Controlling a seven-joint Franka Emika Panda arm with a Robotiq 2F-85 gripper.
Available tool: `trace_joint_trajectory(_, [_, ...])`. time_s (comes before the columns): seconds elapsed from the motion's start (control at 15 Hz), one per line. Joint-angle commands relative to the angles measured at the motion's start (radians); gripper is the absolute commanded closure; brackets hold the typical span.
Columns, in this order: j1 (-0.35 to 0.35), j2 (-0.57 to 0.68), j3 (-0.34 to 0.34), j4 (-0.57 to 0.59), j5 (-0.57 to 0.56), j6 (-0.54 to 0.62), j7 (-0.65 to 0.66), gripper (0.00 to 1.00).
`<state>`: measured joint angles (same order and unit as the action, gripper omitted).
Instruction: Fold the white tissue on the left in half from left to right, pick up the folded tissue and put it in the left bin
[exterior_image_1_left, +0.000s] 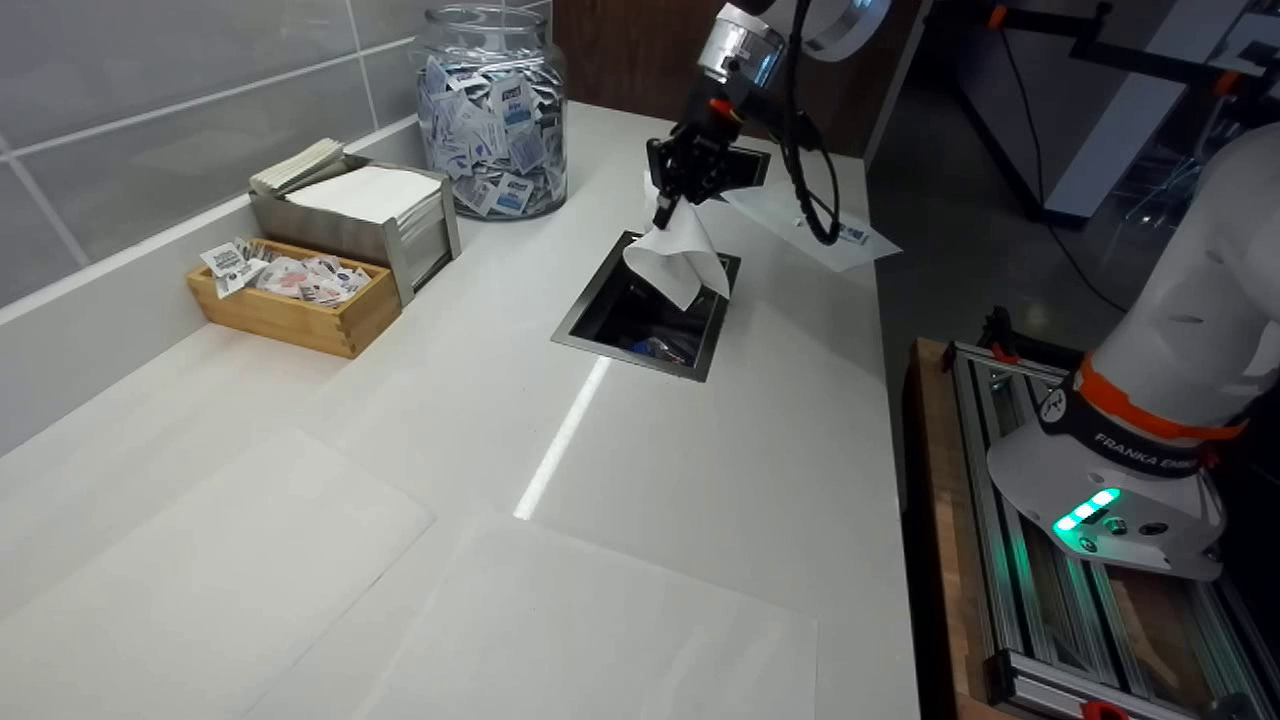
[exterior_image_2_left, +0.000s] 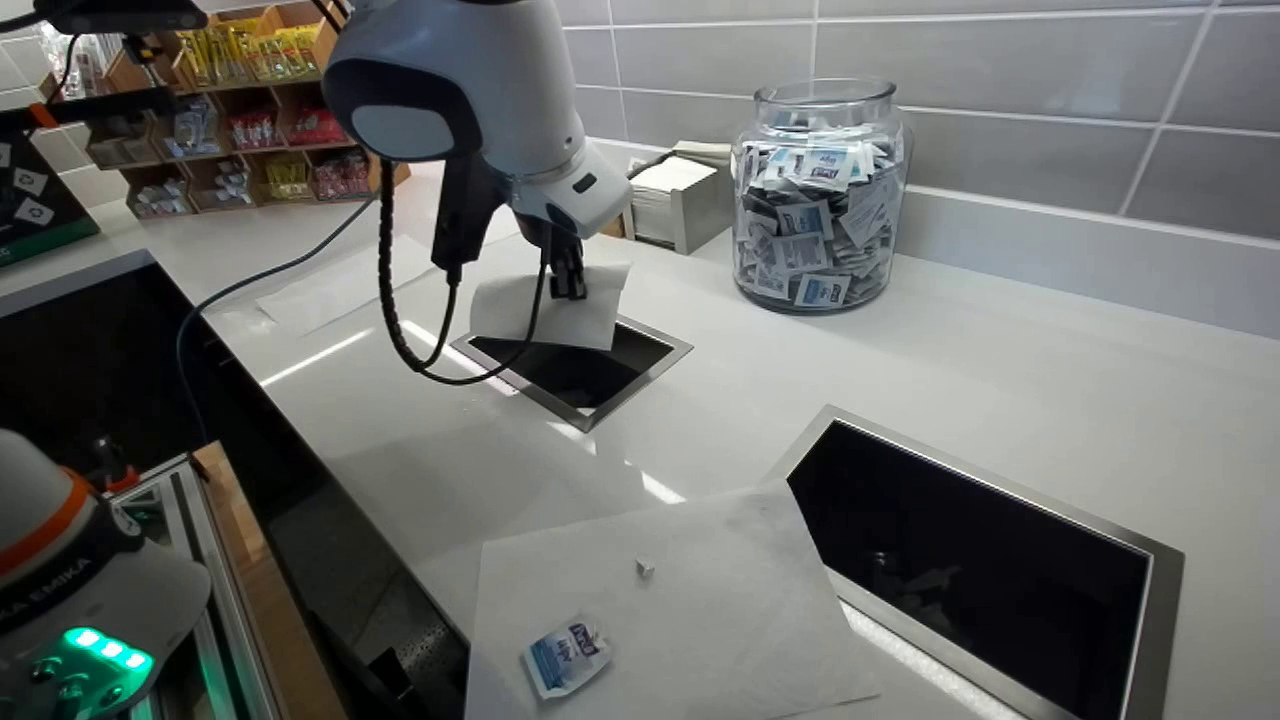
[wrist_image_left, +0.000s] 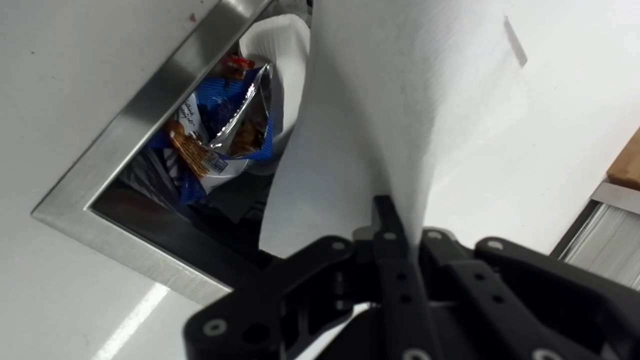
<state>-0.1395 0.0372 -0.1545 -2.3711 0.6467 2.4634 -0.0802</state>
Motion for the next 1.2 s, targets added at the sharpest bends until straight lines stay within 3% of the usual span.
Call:
trace_joint_trajectory(0.0, [-0.008,0.064,0.008,0.032,0.045,0.023,0.018,1.00])
trace_joint_trajectory(0.07, [-0.011,0.072,0.010,0.038,0.062,0.021,0.022,0.73])
trace_joint_trajectory(0.2, [-0.016,0.087,0.013,0.052,0.086,0.009,0.019,0.65])
trace_joint_trajectory(0.73, [-0.013,0.114,0.019,0.065,0.095,0.003,0.065,0.05])
trace_joint_trajectory(0.87, [-0.010,0.121,0.018,0.065,0.066,-0.010,0.098,0.00])
trace_joint_trajectory(1.13, [0.002,0.150,0.001,0.061,-0.137,-0.035,0.246,0.00])
